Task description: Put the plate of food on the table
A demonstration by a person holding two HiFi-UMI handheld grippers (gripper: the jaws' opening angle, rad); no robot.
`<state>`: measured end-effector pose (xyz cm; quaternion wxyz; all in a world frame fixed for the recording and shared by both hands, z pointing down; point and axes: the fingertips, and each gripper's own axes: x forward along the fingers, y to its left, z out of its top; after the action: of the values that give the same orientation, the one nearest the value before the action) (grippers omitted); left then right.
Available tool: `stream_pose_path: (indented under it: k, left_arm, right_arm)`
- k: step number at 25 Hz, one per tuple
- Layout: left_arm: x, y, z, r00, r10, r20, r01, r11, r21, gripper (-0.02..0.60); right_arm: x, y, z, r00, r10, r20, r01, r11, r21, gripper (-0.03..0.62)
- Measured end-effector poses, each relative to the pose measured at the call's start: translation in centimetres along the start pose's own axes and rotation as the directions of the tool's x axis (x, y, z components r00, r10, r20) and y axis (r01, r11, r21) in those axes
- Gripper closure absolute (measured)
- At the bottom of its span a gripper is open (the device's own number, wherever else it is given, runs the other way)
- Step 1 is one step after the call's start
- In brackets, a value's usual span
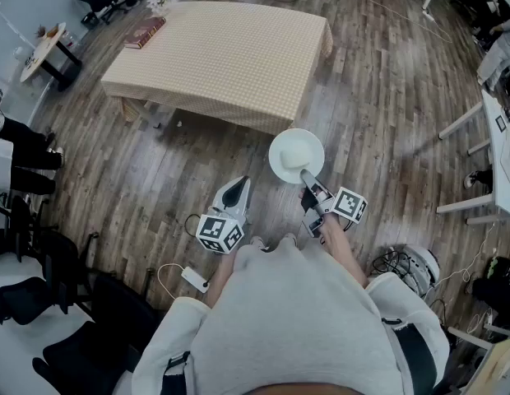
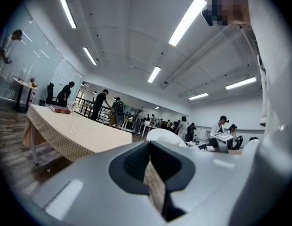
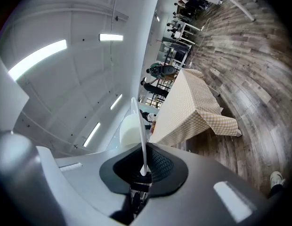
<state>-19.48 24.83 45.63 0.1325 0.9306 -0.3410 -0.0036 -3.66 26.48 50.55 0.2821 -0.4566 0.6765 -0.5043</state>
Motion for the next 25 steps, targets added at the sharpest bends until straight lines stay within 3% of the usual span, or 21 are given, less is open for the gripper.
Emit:
stream_pose_path:
  k: [2, 4, 10, 14, 25]
  left_arm:
    - [-0.1, 0.0, 0.0, 1.0, 0.001, 0.0, -0.001, 1.0, -0.001, 0.574]
    - [-0.1, 0.0, -0.1, 1.0, 0.002, 0.001, -0.002, 1.0, -0.002, 0.573]
    - [0.0, 0.0, -0.4, 1.0, 0.008, -0.006, -0.008, 1.0, -0.01, 0.574]
    - [-0.3, -0.4, -0.6, 1.0, 0.01, -0.011, -0.011, 1.0, -0.012, 0.574]
    - [0.4, -2.2, -2.6, 0.998, 0.036, -0.06, -0.038, 0.999, -0.03, 0.573]
  right_arm:
    - [-0.9, -1.5, -0.3, 0.998, -0.068, -0.007, 0.068, 0.998, 0.004, 0.579]
    - [-1.1, -2.0, -0.4, 0.996, -0.087, -0.009, 0.087, 0.996, 0.007, 0.579]
    - [-0.3, -1.3, -0.3, 1.0, 0.002, -0.009, -0.002, 1.0, 0.012, 0.579]
    - [-1.1, -2.2, -0.8, 0.999, -0.047, -0.027, 0.048, 0.998, 0.038, 0.577]
    - [-3.3, -5.1, -0.8, 0.996, -0.073, -0.057, 0.078, 0.992, 0.099, 0.577]
